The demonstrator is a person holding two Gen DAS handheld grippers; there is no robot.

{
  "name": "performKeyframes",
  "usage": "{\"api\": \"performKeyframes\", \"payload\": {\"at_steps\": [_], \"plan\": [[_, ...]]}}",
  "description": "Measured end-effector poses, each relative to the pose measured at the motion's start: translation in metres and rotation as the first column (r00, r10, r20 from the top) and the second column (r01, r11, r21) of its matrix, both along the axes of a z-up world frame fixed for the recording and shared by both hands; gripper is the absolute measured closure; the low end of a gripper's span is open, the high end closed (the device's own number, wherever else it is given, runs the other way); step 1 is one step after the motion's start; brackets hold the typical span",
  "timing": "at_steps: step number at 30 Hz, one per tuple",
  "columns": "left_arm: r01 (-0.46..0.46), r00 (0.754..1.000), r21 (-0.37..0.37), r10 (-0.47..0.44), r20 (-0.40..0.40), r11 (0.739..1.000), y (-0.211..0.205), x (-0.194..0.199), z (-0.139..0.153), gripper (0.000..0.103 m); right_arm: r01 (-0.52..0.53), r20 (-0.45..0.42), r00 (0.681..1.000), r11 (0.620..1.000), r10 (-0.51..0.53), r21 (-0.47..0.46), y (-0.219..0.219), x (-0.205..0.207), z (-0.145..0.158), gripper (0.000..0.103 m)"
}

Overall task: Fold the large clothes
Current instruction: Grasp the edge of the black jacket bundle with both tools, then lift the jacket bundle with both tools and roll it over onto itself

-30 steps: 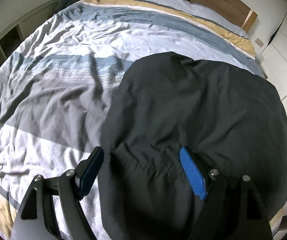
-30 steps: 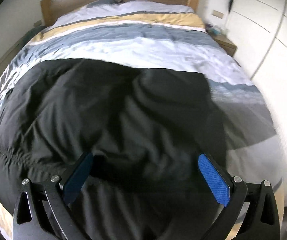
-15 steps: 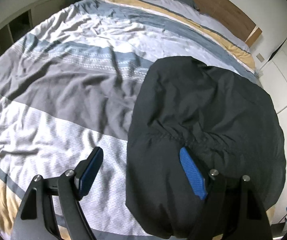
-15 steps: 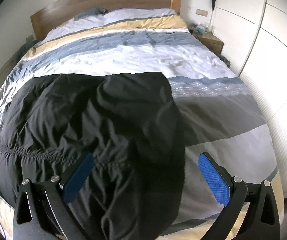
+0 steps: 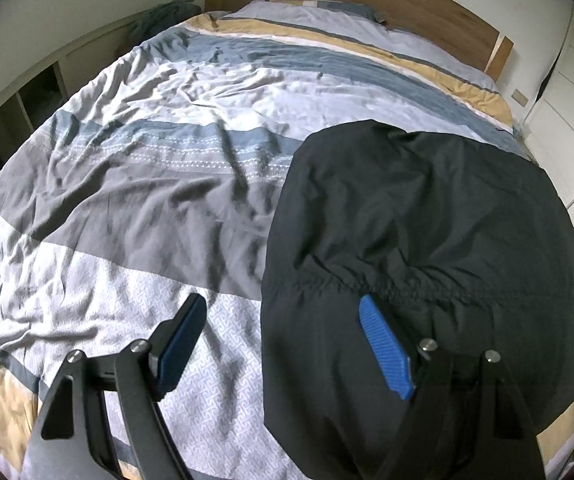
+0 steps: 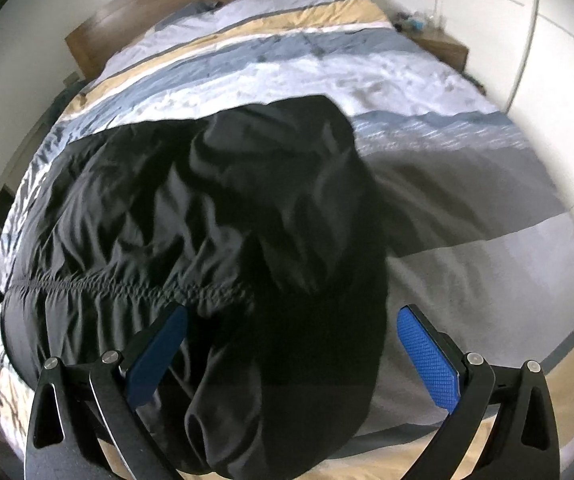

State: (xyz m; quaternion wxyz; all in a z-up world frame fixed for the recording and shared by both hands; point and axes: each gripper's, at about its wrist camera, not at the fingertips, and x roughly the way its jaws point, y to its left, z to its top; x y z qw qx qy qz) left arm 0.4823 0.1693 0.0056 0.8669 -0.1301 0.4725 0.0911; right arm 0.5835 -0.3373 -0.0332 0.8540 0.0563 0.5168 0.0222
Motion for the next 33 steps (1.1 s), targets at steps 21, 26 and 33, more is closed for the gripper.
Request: {"api": "performKeyframes", "payload": {"at_steps": [21,26,33], "plan": [[0.041,0.990,-0.273,-0.077,-0.121,0.961,0.014,0.039,-0.071,0.013,0.014,-0.117,0.993,0.991,0.001,0.132,-0.022,0.023,-0.055,0.001],[0.038,0.981,-0.398,-0.109,-0.157,0.917,0.024,0.052,-0.099,0.004,0.036,-0.182,0.983,0.967,0.011,0.253,-0.034,0.031,-0.081,0.001],[0.015,0.978,-0.625,-0.142,-0.154,0.781,0.045,0.062,-0.141,0.000,0.083,-0.280,0.958,0.886,0.055,0.457,-0.044,0.044,-0.128,0.001]]}}
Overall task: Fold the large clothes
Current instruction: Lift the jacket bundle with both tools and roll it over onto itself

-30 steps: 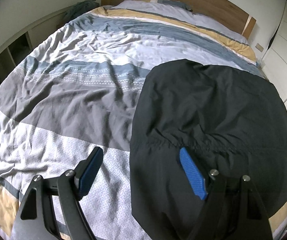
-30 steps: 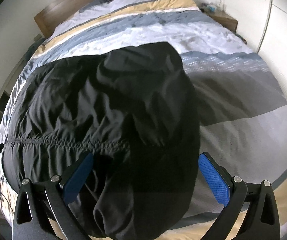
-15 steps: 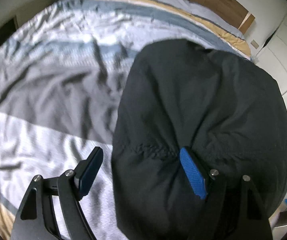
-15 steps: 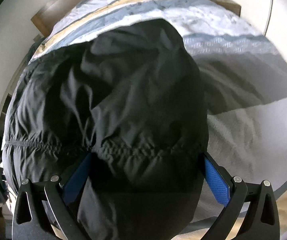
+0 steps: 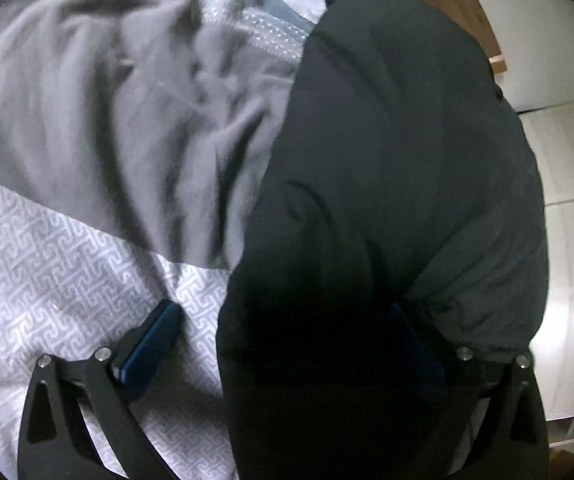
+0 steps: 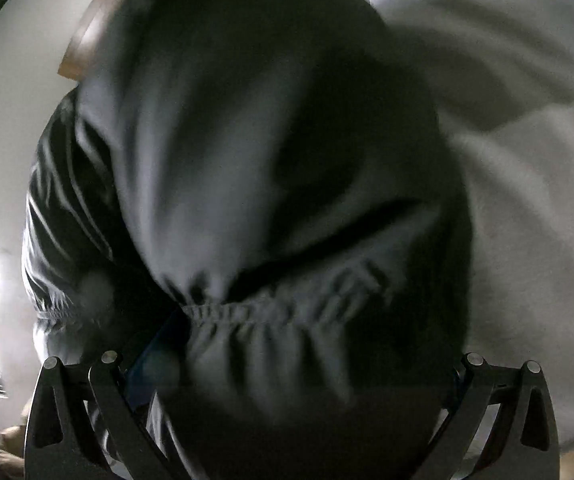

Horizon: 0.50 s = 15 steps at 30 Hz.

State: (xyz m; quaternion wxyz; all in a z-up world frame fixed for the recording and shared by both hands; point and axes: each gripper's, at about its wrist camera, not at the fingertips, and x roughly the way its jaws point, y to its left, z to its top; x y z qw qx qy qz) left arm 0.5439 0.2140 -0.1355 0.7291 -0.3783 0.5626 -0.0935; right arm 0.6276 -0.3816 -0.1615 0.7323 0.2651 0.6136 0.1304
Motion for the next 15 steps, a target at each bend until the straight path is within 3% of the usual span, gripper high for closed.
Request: {"api": "performKeyframes", "payload": {"at_steps": [4,9,15], "plan": [[0.010,1.000,-0.051,-0.010,0.002,0.999,0.001,0.005,-0.007,0.000,-0.005,-0.013,1.000,0.996,0.006,0.085,0.003,0.006,-0.018,0.001],[0.076,0.997,-0.249,-0.073,0.022,0.965,-0.021,0.012,-0.013,0.000,-0.029,-0.010,0.999,0.980,0.032,0.195,0.009,0.009,-0.025,0.000],[0.029,1.000,-0.330,-0.025,0.016,0.943,-0.030,0.022,-0.026,0.000,-0.037,0.000,0.999,0.970,0.038,0.240,0.012,0.018,-0.037,0.000]]}}
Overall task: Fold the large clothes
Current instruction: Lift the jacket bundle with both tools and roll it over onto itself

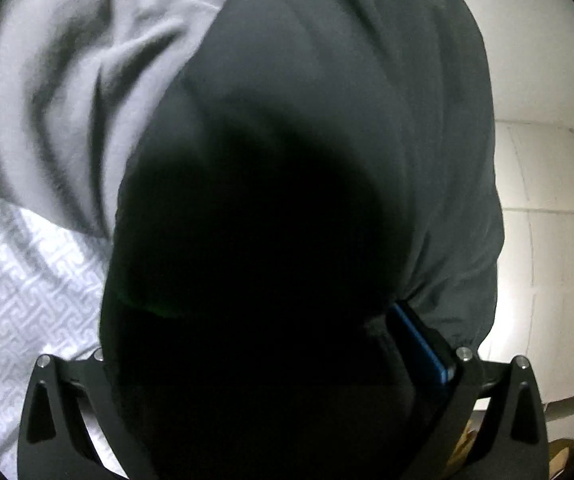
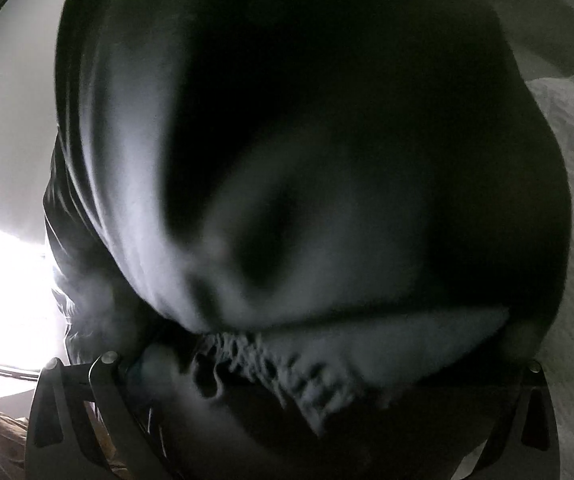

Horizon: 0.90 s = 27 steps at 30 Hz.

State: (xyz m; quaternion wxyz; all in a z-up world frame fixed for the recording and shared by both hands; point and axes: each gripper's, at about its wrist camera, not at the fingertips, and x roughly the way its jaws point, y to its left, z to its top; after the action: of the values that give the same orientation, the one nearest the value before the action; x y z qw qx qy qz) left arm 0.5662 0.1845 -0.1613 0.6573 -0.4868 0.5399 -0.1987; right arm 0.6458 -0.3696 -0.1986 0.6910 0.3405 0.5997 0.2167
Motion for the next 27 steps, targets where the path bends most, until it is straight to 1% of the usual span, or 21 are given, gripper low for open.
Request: {"api": "performKeyframes", "payload": {"at_steps": [2,4,7,9,10,11,12,13,14,15,16,17,18,20,23,25,27], "plan": [[-0.004,1.000,-0.041,0.004,0.009,0.999,-0.008,0.004,-0.002,0.000,0.008,0.005,1.000,1.000,-0.008,0.007,0.001,0.002,-0.002,0.000],[-0.005,1.000,-0.043,0.006,0.017,0.999,-0.017,0.006,-0.001,0.000,0.016,0.004,1.000,1.000,-0.016,0.021,0.002,0.003,-0.003,0.000],[-0.020,0.999,-0.073,0.022,0.029,0.997,-0.023,0.006,-0.001,0.001,0.026,0.001,1.000,0.997,-0.027,0.069,0.005,0.004,-0.004,0.000],[-0.024,0.999,-0.105,0.027,0.033,0.994,-0.026,0.006,-0.001,0.007,0.027,0.003,1.000,0.993,-0.027,0.113,0.013,0.005,-0.003,0.000],[-0.028,0.999,-0.122,0.032,0.035,0.992,-0.029,0.006,-0.001,0.012,0.027,0.009,1.000,0.990,-0.029,0.139,0.019,0.006,-0.002,0.002],[-0.031,0.999,-0.131,0.036,0.040,0.991,-0.032,0.006,-0.001,0.016,0.032,0.014,0.999,0.987,-0.034,0.156,0.023,0.007,-0.001,0.007],[-0.033,0.998,-0.145,0.040,0.046,0.989,-0.035,0.006,0.000,0.024,0.044,0.021,0.999,0.982,-0.049,0.186,0.028,0.008,-0.001,0.010],[-0.036,0.998,-0.157,0.045,0.052,0.987,-0.038,0.006,0.001,0.028,0.058,0.026,0.998,0.975,-0.065,0.212,0.032,0.009,0.000,0.018],[-0.037,0.997,-0.163,0.047,0.061,0.986,-0.042,0.007,0.003,0.036,0.065,0.031,0.997,0.971,-0.074,0.229,0.036,0.009,0.000,0.026],[-0.036,0.996,-0.167,0.048,0.070,0.985,-0.044,0.007,0.005,0.042,0.072,0.039,0.996,0.966,-0.084,0.247,0.040,0.009,0.002,0.030],[-0.036,0.995,-0.175,0.051,0.083,0.984,-0.048,0.009,0.008,0.045,0.074,0.047,0.995,0.964,-0.089,0.255,0.043,0.010,0.004,0.037],[-0.035,0.994,-0.183,0.053,0.094,0.983,-0.050,0.010,0.011,0.051,0.075,0.059,0.994,0.963,-0.093,0.260,0.047,0.011,0.008,0.042],[-0.036,0.993,-0.186,0.056,0.105,0.982,-0.052,0.011,0.014,0.054,0.075,0.069,0.993,0.962,-0.097,0.264,0.051,0.012,0.012,0.045],[-0.041,0.990,-0.187,0.066,0.127,0.982,-0.055,0.014,0.023,0.057,0.070,0.090,0.991,0.959,-0.098,0.273,0.056,0.014,0.021,0.055],[-0.035,0.983,-0.197,0.069,0.170,0.980,-0.059,0.018,0.036,0.061,0.048,0.134,0.987,0.963,-0.086,0.264,0.068,0.017,0.036,0.060],[-0.027,0.978,-0.201,0.067,0.195,0.979,-0.040,0.032,0.046,0.062,0.041,0.161,0.983,0.965,-0.084,0.257,0.076,0.018,0.046,0.062],[-0.013,0.971,-0.202,0.061,0.232,0.979,-0.047,0.037,0.060,0.062,0.038,0.185,0.979,0.965,-0.088,0.258,0.082,0.018,0.056,0.064]]}}
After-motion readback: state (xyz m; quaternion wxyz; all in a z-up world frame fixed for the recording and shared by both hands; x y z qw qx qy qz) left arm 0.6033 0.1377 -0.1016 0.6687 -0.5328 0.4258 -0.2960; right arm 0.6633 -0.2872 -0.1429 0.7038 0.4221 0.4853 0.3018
